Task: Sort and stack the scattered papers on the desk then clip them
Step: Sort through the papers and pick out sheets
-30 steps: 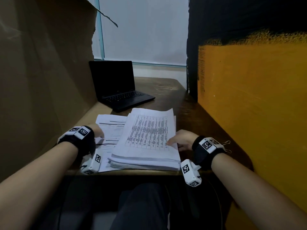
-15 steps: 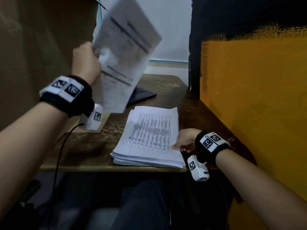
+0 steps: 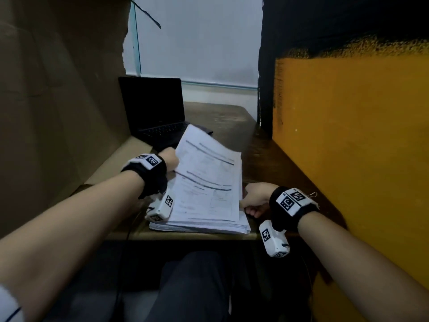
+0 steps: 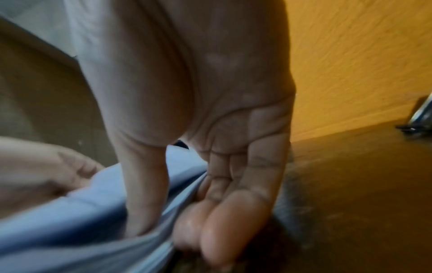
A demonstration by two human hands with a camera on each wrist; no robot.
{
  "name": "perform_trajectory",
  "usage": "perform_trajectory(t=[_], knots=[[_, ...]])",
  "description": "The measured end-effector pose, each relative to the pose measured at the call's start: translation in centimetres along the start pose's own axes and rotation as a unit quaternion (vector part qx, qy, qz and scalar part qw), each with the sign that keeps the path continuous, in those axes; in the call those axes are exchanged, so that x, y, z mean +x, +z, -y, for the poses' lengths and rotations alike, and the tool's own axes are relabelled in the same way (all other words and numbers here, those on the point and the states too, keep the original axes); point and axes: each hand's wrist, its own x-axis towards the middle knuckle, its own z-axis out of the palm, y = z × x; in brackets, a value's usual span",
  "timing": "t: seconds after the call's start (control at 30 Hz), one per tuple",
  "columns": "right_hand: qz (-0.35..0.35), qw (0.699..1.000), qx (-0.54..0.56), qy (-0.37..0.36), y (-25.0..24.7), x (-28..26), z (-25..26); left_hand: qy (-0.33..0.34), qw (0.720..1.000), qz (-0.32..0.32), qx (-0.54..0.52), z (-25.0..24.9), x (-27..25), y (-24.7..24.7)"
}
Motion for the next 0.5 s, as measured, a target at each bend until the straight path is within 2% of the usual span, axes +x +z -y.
perform_trajectory(t=[0.07, 0.17, 0.2, 0.23, 0.3, 0.4, 0.5], knots=[[0.020, 0.998, 0.051, 0.014, -0.7, -0.2, -0.5, -0.015, 0.998, 0.049, 0.036, 0.7, -0.3, 0.4], [-0.041, 0.982, 0.182, 0.007, -1.8, 0.2, -1.1, -0.033, 0.993, 0.104, 0.040, 1.1, -1.6, 0.1], [-0.057, 0.970, 0.238, -0.009, -1.9, 0.4, -1.1, -0.051, 0.992, 0.118, 0.007, 1.1, -1.9, 0.3], [-0.053, 0.956, 0.287, -0.027, -1.8, 0.6, -0.9, -0.066, 0.985, 0.134, -0.082, 1.1, -2.3, 0.7], [-0.010, 0.947, 0.317, -0.057, -0.9, 0.9, -0.3, -0.104, 0.951, 0.158, -0.244, 0.4, -3.5, 1.4], [0.008, 0.966, 0.242, -0.090, 0.4, 1.1, 0.4, -0.139, 0.923, 0.094, -0.345, 0.7, -2.9, 2.3], [0.021, 0.965, 0.236, -0.108, 0.6, 1.1, 0.0, -0.138, 0.918, 0.029, -0.371, 2.4, -2.2, 2.7]])
